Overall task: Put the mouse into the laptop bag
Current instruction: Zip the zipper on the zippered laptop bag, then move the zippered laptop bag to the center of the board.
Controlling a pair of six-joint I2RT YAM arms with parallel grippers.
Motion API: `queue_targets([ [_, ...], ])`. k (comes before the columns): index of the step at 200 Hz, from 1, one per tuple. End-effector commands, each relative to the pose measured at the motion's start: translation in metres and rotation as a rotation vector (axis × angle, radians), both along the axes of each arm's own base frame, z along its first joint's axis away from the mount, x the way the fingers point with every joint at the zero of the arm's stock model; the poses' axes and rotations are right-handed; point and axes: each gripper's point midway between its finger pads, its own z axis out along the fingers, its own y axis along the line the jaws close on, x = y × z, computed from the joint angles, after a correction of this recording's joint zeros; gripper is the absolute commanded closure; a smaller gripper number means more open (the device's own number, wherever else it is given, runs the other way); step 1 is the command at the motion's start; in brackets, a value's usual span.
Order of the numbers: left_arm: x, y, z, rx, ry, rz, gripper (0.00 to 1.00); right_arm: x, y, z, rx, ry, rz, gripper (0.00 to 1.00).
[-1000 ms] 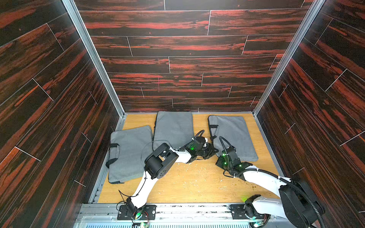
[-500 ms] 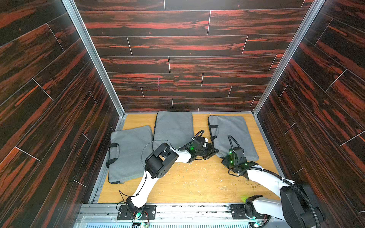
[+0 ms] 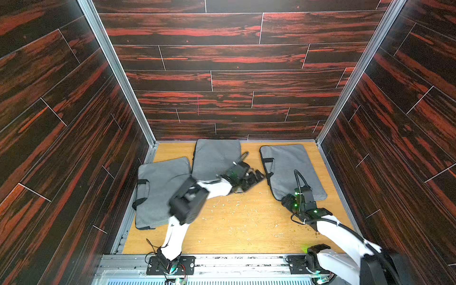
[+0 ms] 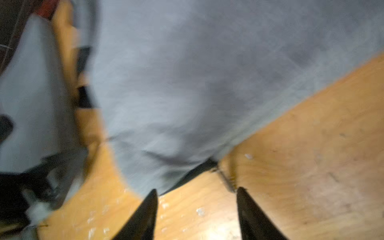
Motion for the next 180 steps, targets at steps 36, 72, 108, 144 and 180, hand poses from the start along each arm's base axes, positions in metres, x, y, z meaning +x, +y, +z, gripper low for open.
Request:
queue_targets([
  [36,-0.024,0.209,0.055,0.668,-0.225,0.438,0.00,0.002,0.052,0.049,-0.017,-0.144,0.173,0.20],
  [72,-0.055,0.269,0.053,0.772,-0.196,0.534,0.00,0.026,0.117,0.060,0.036,-0.171,0.339,0.20],
  [108,-0.087,0.304,0.031,0.844,-0.133,0.577,0.00,0.064,0.176,0.049,0.098,-0.148,0.468,0.21],
  [144,-0.113,0.316,0.003,0.858,-0.061,0.560,0.00,0.099,0.215,0.029,0.109,-0.110,0.534,0.22],
  [180,-0.131,0.331,-0.020,0.870,-0.025,0.595,0.00,0.119,0.243,0.000,0.125,-0.049,0.588,0.23],
])
